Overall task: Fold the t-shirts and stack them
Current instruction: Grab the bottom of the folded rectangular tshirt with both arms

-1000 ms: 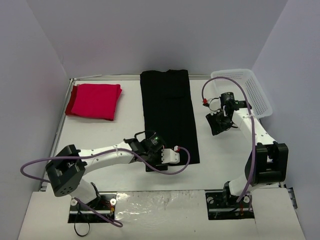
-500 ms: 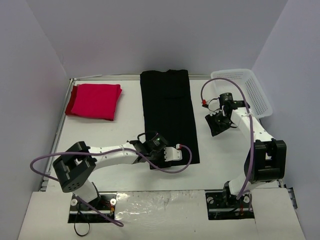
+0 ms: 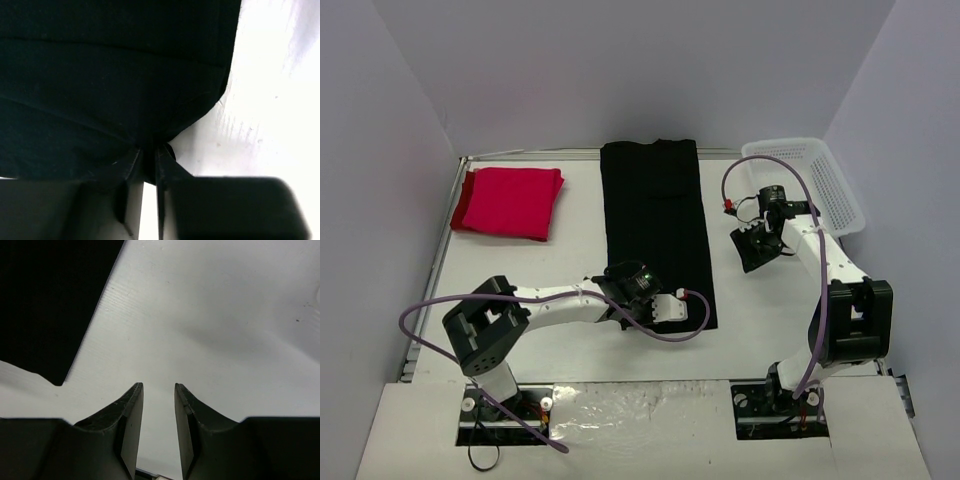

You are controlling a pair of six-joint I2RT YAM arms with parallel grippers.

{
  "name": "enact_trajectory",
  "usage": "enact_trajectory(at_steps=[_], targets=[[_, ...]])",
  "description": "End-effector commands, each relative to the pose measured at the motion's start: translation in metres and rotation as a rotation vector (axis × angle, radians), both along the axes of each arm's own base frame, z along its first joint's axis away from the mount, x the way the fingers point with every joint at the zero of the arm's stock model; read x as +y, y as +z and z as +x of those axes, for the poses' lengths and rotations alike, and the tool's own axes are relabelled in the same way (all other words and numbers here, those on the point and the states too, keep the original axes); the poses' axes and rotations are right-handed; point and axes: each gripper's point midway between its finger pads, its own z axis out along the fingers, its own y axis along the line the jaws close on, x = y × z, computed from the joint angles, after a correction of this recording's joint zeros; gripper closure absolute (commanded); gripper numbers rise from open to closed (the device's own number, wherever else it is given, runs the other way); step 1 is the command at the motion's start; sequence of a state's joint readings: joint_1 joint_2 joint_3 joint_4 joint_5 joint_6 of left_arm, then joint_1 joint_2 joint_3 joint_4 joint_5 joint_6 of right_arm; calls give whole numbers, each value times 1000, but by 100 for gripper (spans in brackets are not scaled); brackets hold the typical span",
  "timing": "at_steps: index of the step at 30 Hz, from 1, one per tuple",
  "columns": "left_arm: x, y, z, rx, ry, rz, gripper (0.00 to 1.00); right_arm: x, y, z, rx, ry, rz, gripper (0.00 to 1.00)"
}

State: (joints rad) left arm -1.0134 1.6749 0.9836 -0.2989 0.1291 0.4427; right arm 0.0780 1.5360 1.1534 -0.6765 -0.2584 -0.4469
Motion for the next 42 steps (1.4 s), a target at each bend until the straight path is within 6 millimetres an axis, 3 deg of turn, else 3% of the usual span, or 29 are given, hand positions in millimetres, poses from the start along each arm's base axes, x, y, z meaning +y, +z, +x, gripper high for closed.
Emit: enact_trajectory(at_steps=[1, 4, 9, 14, 20, 25, 30, 42], targets=[[3, 15, -10, 31, -37, 18, 92, -4, 7, -6, -3, -1, -13, 73], [7, 28, -24, 89, -87, 22, 97, -3, 9, -5, -11, 5, -9, 73], [5, 50, -39, 139, -160, -10, 98, 3, 14, 0, -28, 27, 19, 78], [7, 57, -49, 223, -211, -43, 98, 21, 17, 2, -55, 129, 114, 80], [14, 56, -40, 358, -169, -87, 98, 46, 38, -5, -223, 392, 225, 76], [17, 64, -17, 431, -113, -130, 98, 62, 47, -19, -341, 627, 275, 75], [24, 69, -1, 499, -67, -144, 98, 67, 34, -35, -329, 803, 250, 73], [15, 71, 1, 583, -26, -151, 98, 88, -8, -92, -198, 1121, 234, 74]])
